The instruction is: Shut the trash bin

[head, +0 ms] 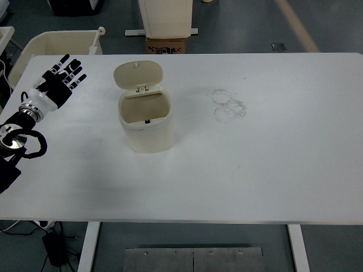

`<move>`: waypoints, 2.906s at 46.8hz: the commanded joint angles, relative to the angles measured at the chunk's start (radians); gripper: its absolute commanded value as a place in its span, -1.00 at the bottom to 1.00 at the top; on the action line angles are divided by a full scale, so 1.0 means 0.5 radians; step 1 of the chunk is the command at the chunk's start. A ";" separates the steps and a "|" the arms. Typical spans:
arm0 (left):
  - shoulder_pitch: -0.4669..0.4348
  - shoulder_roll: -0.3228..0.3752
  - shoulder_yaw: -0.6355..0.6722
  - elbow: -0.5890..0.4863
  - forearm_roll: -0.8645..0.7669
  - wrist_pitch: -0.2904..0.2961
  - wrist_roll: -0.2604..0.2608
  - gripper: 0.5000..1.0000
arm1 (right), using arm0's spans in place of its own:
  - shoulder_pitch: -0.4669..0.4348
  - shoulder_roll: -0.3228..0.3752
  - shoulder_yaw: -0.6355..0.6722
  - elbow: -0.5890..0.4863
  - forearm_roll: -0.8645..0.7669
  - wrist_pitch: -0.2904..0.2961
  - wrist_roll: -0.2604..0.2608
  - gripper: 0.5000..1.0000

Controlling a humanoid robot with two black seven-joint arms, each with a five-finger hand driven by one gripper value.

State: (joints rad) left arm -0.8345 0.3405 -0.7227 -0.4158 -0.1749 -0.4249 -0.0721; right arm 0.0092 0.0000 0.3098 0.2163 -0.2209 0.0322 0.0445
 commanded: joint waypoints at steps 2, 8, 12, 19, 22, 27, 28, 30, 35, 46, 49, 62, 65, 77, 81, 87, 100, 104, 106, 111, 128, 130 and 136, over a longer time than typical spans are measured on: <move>0.006 -0.006 0.000 -0.003 -0.003 -0.006 -0.015 1.00 | 0.000 0.000 0.000 0.000 0.000 0.003 0.000 0.97; 0.000 -0.006 -0.009 0.000 -0.009 -0.006 -0.086 1.00 | 0.000 0.000 0.000 0.000 0.000 0.003 0.000 0.97; 0.000 -0.006 -0.003 0.000 0.003 0.000 -0.086 1.00 | 0.000 0.000 0.000 0.000 0.000 0.000 0.000 0.97; 0.003 -0.012 -0.003 0.000 0.003 0.000 -0.086 1.00 | 0.000 0.000 0.000 0.000 0.000 0.000 0.000 0.97; 0.003 -0.009 -0.003 0.000 0.000 0.000 -0.086 1.00 | 0.000 0.000 0.000 0.000 0.000 0.000 0.000 0.97; 0.003 -0.009 -0.006 0.000 0.000 0.000 -0.083 1.00 | 0.000 0.000 0.000 0.000 0.000 0.000 0.000 0.97; 0.000 -0.009 -0.006 0.000 0.000 0.000 -0.083 1.00 | 0.000 0.000 0.000 0.000 0.000 0.003 0.000 0.97; 0.003 -0.012 -0.006 0.000 0.000 0.000 -0.083 1.00 | 0.000 0.000 0.000 0.000 0.000 0.003 0.000 0.97; 0.003 -0.012 -0.006 0.000 0.000 -0.003 -0.083 1.00 | 0.000 0.000 0.000 0.000 0.000 0.003 0.000 0.97; 0.006 -0.012 -0.006 0.000 0.000 -0.003 -0.083 1.00 | 0.000 0.000 0.000 0.000 0.000 0.000 0.000 0.97; 0.006 -0.012 -0.006 0.000 0.000 -0.003 -0.083 1.00 | 0.000 0.000 0.000 0.000 0.000 0.000 0.000 0.97; 0.009 -0.015 -0.006 0.000 0.000 -0.003 -0.083 1.00 | 0.000 0.000 0.000 0.000 0.000 0.000 0.000 0.97; 0.009 -0.012 -0.006 0.000 0.000 0.000 -0.083 1.00 | 0.000 0.000 0.000 0.000 0.000 0.003 0.000 0.97; 0.009 -0.012 -0.006 0.000 0.000 0.003 -0.083 1.00 | 0.000 0.000 0.000 0.000 0.000 0.003 0.000 0.97; 0.006 -0.012 -0.006 0.000 -0.003 0.003 -0.083 1.00 | 0.000 0.000 0.000 0.000 0.000 0.000 0.000 0.97; 0.006 -0.012 -0.006 0.000 0.000 0.003 -0.083 1.00 | 0.000 0.000 0.000 0.000 0.000 0.000 0.000 0.97; 0.009 -0.015 -0.006 0.000 -0.003 0.003 -0.083 1.00 | 0.000 0.000 0.000 0.000 0.000 0.000 0.000 0.97; 0.006 -0.015 -0.006 0.000 0.000 0.003 -0.083 1.00 | 0.000 0.000 0.003 0.000 0.000 0.003 0.000 0.97; 0.009 -0.012 -0.006 0.000 0.000 0.003 -0.083 1.00 | 0.000 0.000 0.000 0.000 0.000 0.000 0.000 0.97; 0.006 -0.012 -0.006 0.000 0.000 0.003 -0.083 1.00 | 0.000 0.000 0.000 0.000 0.000 0.000 0.000 0.97; 0.012 -0.012 -0.006 0.000 0.000 -0.006 -0.083 1.00 | 0.000 0.000 0.000 0.000 0.000 0.003 0.000 0.97; 0.012 -0.012 -0.006 0.000 0.000 -0.003 -0.080 1.00 | 0.000 0.000 0.000 0.000 0.000 0.000 0.000 0.97; 0.012 -0.009 -0.006 0.000 0.000 -0.003 -0.083 1.00 | 0.000 0.000 0.000 0.000 0.000 0.003 0.000 0.97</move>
State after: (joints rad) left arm -0.8274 0.3350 -0.7256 -0.4157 -0.1748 -0.4273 -0.1132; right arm 0.0092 0.0000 0.3098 0.2163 -0.2209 0.0328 0.0445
